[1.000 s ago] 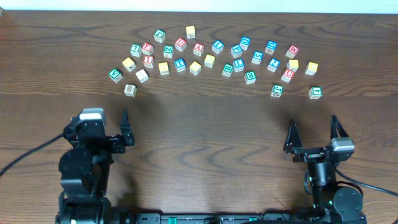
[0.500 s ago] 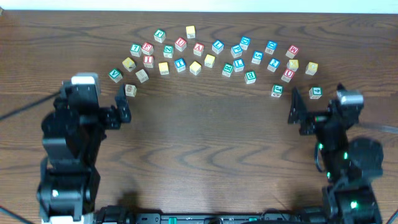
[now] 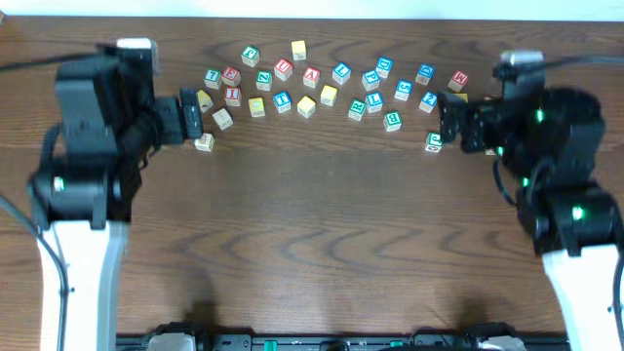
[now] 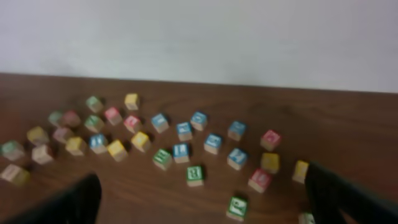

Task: Spell out AI2
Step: 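Raise both arms and move the grippers over the block cluster, then lower the left gripper onto the red-lettered A block and grasp it, then carry the A block toward the open table and set it down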

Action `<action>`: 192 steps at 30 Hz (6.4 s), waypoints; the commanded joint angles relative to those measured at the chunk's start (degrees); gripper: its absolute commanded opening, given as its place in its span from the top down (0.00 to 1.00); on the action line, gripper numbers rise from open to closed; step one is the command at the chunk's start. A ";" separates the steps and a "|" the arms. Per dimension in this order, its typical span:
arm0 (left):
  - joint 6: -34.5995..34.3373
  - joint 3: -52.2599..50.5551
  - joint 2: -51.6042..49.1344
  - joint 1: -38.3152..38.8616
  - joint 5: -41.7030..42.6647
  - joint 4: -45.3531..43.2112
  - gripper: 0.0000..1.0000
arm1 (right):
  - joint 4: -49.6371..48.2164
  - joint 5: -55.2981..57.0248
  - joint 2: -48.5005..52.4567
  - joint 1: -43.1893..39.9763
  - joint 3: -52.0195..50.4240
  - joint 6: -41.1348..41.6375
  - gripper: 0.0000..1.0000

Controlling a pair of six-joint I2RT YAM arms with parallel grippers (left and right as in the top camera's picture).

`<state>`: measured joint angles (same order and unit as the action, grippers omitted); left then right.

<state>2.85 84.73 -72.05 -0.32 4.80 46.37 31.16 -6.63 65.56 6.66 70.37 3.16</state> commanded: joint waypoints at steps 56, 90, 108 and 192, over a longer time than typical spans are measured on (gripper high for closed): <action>-4.87 28.85 -31.28 -0.24 5.05 19.04 0.01 | 22.88 -10.86 25.68 -0.22 23.89 -1.51 0.01; -5.84 49.31 -62.60 16.20 -1.49 3.37 0.10 | 22.53 -8.37 27.19 -0.24 23.85 -1.51 0.01; -3.02 49.22 -73.61 20.39 -2.95 -7.45 0.25 | 22.53 -8.33 27.19 -0.24 23.85 -1.53 0.01; -8.37 47.52 -63.43 20.76 -4.96 -5.86 0.73 | 22.51 -8.33 27.19 -0.24 23.85 -1.53 0.01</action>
<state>-1.98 131.81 -144.16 20.40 2.46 37.95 53.60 -15.20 92.62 6.55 94.11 2.07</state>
